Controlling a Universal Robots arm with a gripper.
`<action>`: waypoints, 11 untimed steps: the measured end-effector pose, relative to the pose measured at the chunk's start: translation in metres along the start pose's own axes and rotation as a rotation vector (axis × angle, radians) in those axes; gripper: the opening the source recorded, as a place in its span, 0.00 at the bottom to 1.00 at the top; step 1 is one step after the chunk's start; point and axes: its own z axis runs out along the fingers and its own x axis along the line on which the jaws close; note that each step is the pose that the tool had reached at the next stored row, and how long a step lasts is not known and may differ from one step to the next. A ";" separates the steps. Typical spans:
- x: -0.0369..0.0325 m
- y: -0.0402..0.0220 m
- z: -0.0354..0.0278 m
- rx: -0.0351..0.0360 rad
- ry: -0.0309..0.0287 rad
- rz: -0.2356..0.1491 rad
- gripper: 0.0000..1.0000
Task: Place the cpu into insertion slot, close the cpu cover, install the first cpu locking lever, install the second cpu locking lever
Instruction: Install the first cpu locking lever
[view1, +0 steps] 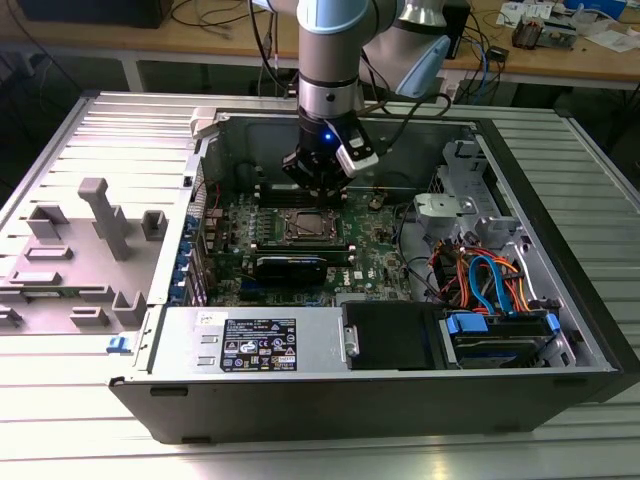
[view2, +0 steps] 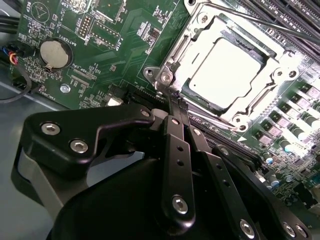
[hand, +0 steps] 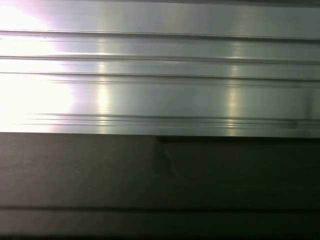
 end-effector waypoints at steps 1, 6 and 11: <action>0.0000 0.0000 0.0004 0.0004 0.0000 0.000 0.11; 0.0001 0.0000 0.0012 0.0016 -0.0001 0.000 0.11; 0.0001 -0.0003 0.0012 0.0025 -0.0001 0.000 0.11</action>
